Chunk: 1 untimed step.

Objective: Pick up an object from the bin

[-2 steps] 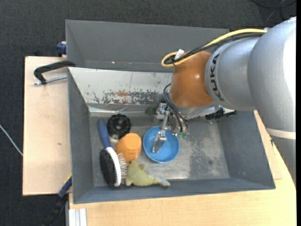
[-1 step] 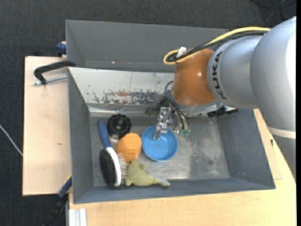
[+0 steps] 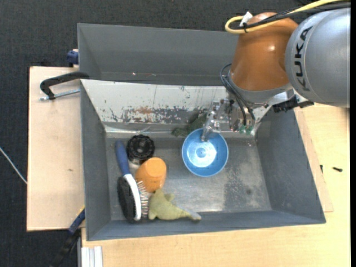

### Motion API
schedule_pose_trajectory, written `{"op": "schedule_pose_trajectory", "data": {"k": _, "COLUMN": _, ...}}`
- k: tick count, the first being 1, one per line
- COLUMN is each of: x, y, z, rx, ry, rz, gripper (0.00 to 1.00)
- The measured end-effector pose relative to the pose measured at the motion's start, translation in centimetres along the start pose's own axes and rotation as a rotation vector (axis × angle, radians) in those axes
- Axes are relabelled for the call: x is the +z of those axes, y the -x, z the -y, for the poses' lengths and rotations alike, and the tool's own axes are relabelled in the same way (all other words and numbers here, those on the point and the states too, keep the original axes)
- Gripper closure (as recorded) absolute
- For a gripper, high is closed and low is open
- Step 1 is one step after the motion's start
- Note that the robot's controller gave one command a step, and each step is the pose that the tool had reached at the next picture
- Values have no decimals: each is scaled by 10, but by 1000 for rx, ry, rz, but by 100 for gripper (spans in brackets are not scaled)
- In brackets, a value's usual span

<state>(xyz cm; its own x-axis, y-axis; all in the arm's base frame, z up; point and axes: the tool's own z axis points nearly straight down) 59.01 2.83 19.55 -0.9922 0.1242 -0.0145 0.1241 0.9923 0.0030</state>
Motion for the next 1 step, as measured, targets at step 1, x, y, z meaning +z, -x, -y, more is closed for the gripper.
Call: {"op": "schedule_pose_trajectory", "data": {"k": 1, "x": -143, "y": 9, "z": -6, "rx": -33, "ry": 0, "rz": 3, "gripper": 100}}
